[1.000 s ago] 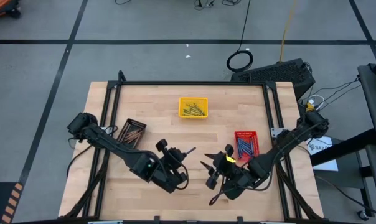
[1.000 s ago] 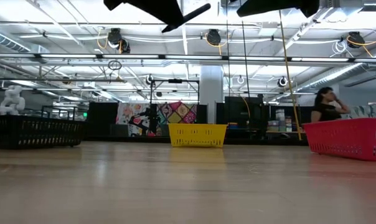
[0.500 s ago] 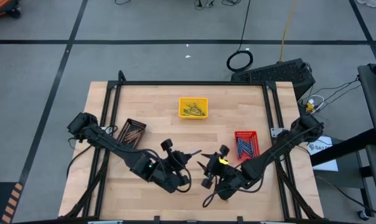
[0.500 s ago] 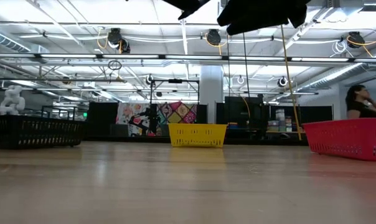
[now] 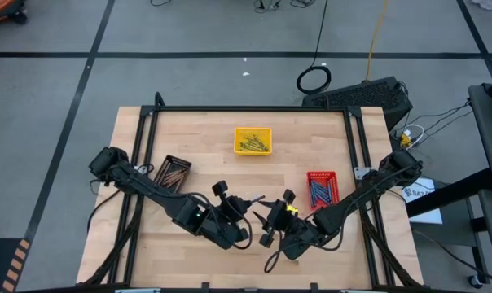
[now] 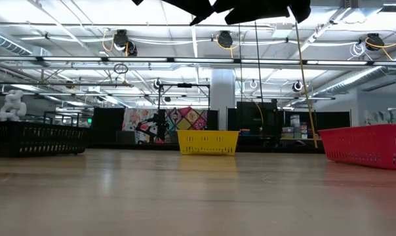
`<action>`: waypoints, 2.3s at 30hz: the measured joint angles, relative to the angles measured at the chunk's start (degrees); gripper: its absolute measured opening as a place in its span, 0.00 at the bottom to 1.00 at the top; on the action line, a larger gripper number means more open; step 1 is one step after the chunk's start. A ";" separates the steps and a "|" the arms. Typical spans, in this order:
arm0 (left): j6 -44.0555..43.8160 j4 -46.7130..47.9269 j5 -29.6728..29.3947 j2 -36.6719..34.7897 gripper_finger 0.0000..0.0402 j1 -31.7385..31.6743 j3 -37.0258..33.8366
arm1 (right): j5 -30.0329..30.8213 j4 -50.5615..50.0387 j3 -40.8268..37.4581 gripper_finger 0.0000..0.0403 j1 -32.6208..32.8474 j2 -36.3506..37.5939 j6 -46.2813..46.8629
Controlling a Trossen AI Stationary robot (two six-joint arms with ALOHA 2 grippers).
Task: Sort crayons
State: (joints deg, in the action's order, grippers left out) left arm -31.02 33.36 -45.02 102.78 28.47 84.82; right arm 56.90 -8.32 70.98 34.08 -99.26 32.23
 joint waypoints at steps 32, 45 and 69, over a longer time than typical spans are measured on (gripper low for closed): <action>0.07 -0.44 5.55 -0.02 0.02 0.79 -0.02 | -2.71 6.82 0.00 0.37 -0.48 0.98 -5.14; 0.50 -0.44 5.55 -0.02 0.02 0.79 -0.09 | -4.46 6.43 0.00 0.14 -1.50 0.98 -4.42; 2.51 0.13 6.27 -0.04 0.02 0.81 -0.07 | -4.54 4.68 0.00 0.00 -1.53 2.13 -4.55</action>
State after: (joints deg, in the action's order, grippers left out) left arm -28.51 33.50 -38.75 102.74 29.28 84.75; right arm 52.37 -3.64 70.98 32.56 -97.13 27.68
